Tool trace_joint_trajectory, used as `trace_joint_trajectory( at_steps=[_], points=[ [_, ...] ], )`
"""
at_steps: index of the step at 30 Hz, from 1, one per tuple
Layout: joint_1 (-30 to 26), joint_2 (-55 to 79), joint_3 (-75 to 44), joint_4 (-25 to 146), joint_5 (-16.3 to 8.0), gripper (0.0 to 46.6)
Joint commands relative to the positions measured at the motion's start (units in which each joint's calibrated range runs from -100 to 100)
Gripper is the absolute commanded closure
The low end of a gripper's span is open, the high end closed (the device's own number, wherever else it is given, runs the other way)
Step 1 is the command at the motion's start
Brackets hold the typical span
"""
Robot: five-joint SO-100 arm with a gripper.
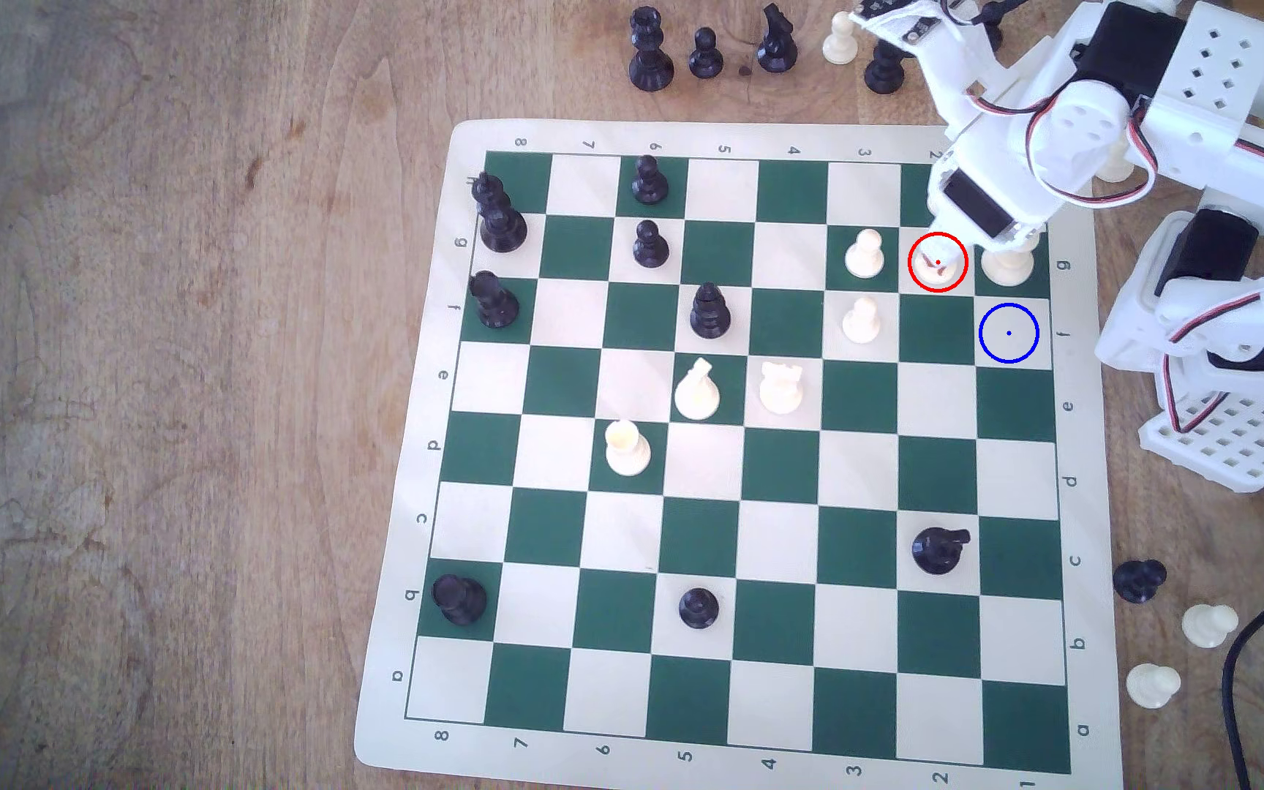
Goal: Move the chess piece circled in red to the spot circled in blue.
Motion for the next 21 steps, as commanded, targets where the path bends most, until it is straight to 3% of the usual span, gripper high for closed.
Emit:
trace_joint_trajectory(
  at_steps=[1, 21],
  points=[
    [0.1, 1.0, 0.8, -1.9, 0.7, 33.2],
    [1.4, 5.7, 5.8, -10.7, 3.1, 34.7]
  ],
)
